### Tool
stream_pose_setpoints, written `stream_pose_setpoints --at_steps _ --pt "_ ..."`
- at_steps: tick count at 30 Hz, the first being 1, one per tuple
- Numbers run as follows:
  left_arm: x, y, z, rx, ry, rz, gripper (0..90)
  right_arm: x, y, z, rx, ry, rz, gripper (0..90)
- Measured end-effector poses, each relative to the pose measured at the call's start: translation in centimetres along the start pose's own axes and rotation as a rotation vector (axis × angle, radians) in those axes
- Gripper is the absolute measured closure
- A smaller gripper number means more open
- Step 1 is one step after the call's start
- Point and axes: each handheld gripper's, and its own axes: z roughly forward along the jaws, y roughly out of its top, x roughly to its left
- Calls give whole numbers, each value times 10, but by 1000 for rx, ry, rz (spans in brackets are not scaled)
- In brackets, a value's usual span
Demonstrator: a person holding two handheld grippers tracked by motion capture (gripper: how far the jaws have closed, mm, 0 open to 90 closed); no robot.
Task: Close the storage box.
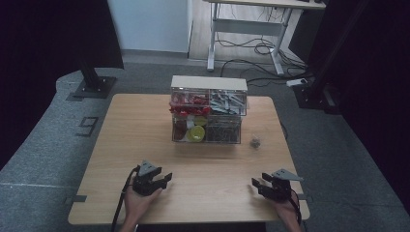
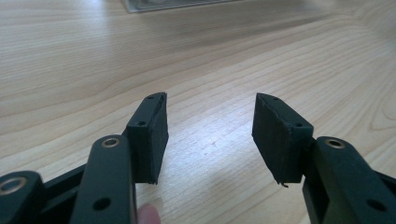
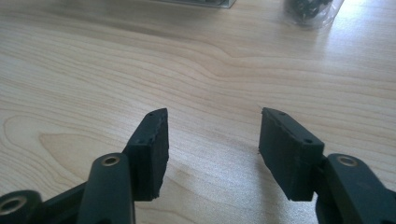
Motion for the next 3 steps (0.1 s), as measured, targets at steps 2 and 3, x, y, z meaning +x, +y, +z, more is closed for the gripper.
stream_pose_setpoints --at_steps 2,3 --pt "1 -1 1 3 8 -3 454 0 1 1 12 1 -4 396" --pt "1 -1 2 11 14 1 449 0 1 2 19 -2 -8 384"
